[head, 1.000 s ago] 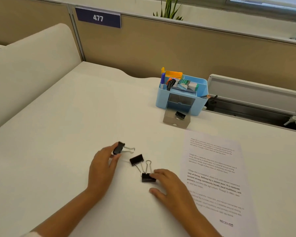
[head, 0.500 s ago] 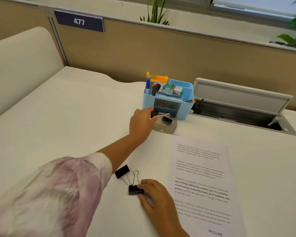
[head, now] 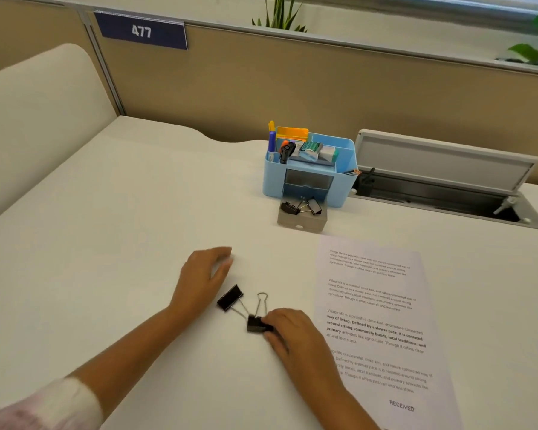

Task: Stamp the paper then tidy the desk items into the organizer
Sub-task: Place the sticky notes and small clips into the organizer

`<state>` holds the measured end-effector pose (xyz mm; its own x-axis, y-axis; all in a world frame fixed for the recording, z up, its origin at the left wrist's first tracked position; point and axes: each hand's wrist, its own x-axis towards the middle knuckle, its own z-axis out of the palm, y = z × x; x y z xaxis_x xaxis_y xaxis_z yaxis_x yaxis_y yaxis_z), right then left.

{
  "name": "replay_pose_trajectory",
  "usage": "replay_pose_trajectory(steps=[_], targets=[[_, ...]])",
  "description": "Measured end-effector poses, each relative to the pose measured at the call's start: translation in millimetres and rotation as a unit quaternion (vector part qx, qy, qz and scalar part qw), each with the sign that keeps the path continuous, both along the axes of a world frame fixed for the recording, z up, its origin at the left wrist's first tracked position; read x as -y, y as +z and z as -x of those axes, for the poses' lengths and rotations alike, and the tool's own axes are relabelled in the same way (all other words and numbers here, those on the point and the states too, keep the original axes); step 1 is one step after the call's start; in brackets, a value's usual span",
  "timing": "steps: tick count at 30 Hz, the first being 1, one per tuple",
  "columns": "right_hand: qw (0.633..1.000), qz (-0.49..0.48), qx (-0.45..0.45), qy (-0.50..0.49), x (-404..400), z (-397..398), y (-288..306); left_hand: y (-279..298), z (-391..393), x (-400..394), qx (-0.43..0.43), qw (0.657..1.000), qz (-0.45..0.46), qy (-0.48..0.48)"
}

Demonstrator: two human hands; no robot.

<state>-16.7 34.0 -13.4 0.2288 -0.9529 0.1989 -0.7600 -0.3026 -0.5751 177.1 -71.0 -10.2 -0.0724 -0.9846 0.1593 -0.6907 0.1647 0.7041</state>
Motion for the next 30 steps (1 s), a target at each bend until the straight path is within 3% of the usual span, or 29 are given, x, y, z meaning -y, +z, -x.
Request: replay_pose_trajectory(steps=[3,6,8,14,21,26,30], targets=[[0.999,-0.021,0.021,-0.018,10,6,-1,-2,-11,-34,0.037,0.998,0.020,-0.038],[0.995,-0.041,0.070,-0.051,26,12,8,-5,-4,-56,0.137,0.979,0.069,-0.133],[0.992,-0.042,0.090,-0.077,43,19,18,-7,0,-60,0.180,0.969,0.082,-0.145],[0.981,-0.018,0.098,-0.165,128,41,62,-12,-1,-57,0.175,0.974,0.097,-0.108],[0.973,-0.049,0.042,-0.221,191,49,79,-13,0,-56,0.166,0.974,0.121,-0.098],[0.989,-0.058,0.028,-0.131,154,33,66,-12,0,-55,0.168,0.974,0.115,-0.095],[0.990,-0.129,0.032,-0.044,102,15,42,-13,-1,-56,0.167,0.975,0.111,-0.096]])
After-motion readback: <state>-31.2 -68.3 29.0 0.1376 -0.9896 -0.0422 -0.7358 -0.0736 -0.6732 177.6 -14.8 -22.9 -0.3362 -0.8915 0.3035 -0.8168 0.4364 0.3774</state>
